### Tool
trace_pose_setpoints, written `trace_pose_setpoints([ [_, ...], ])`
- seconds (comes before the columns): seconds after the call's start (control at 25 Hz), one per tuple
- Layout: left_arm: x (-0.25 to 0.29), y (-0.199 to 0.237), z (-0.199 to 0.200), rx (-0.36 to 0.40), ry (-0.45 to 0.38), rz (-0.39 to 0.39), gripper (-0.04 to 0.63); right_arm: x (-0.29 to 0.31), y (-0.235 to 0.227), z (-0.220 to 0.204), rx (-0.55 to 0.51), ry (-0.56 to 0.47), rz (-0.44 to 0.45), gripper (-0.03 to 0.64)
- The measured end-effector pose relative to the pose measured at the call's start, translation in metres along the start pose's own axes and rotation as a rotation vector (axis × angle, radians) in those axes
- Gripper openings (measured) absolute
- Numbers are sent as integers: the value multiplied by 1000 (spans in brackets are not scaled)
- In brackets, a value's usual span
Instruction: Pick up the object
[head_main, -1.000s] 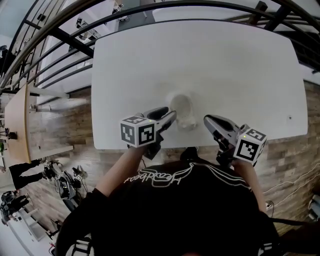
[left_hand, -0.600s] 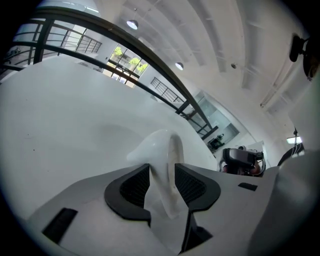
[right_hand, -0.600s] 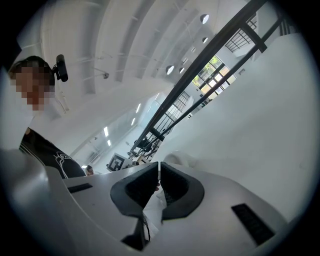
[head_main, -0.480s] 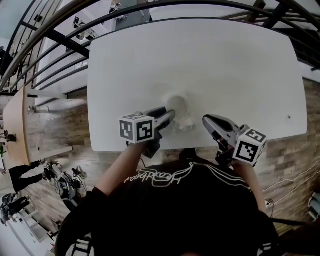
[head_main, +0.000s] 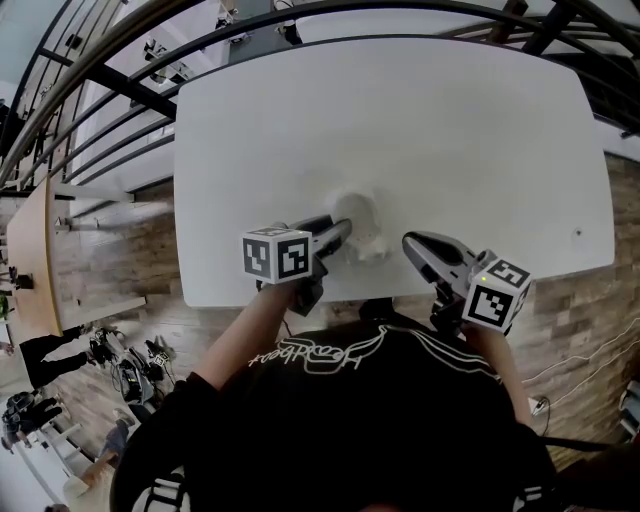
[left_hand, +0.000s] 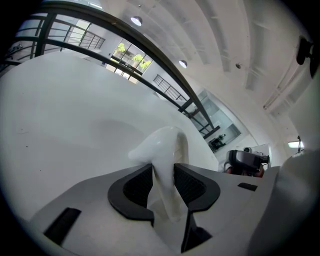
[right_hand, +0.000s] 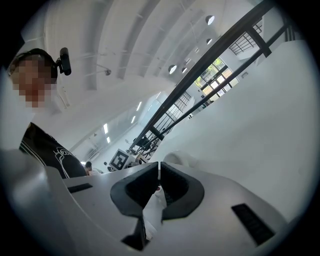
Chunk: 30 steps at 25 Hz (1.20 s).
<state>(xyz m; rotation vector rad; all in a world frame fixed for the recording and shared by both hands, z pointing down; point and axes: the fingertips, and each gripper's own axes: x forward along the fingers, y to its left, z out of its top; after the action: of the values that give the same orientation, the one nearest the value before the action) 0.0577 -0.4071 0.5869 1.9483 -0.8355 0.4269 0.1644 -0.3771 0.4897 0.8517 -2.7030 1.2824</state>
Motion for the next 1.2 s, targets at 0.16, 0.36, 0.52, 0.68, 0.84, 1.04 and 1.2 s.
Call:
trace_pose_setpoints([
  [0.16,1,0,1,-7,0,-5,137,-1,-1,-2,6,-1,-7,21],
  [0.36,2,-1,1,-12,4,-11,129,-2,-1,-6,13,-3,-14,21],
  [0.52,-5,3,-4,-19,5,-14,124,-1,5,-13,14,-8,-23,21],
  [0.68,-10,-3,-3,-15,-8,-23,123,-4,10,-15,20,-13,-27,21],
  [0.84,-16,-12,-2,4,-16,-42,121,-6,15,-15,18,-20,-30,21],
  [1.04,-28,-23,0,6,-34,-75,121,-7,25,-18,14,-24,-32,21],
  [1.2,-42,-30,5,11,-64,-94,121,-9,37,-14,28,-47,-10,21],
])
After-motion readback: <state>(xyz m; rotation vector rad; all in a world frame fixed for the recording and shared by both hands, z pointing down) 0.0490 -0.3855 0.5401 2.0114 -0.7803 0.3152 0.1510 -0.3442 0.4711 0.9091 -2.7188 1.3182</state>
